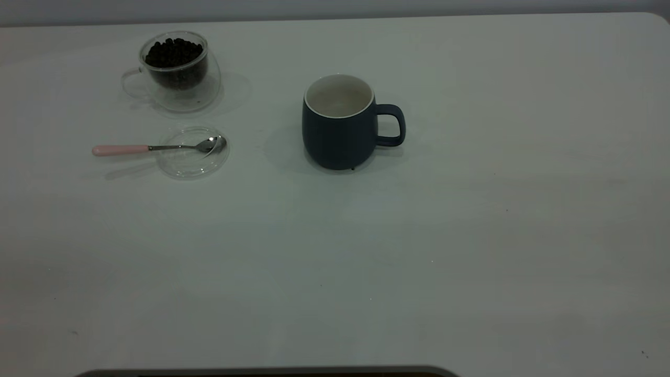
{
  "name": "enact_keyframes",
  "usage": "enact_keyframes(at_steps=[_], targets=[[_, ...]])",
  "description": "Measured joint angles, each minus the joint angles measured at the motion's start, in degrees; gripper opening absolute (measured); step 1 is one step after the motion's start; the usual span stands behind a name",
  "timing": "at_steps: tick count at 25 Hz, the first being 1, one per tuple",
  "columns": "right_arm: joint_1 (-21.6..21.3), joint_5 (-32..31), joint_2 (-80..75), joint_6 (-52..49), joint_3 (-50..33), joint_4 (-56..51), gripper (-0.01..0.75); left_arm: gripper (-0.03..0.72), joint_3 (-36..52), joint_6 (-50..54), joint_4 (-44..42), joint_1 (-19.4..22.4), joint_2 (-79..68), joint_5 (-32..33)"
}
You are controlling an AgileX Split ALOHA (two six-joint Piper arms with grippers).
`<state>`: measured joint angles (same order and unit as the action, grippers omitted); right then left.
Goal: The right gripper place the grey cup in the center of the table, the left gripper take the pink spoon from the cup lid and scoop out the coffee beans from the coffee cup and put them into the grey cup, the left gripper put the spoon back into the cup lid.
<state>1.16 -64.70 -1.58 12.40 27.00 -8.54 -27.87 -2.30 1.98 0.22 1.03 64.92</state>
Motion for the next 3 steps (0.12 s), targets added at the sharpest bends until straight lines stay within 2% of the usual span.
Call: enact_keyframes(at_steps=[3], targets=[[0.0, 0.0, 0.0, 0.0, 0.0, 0.0, 0.588, 0.586, 0.0, 0.0, 0.0, 0.0, 0.0, 0.0]])
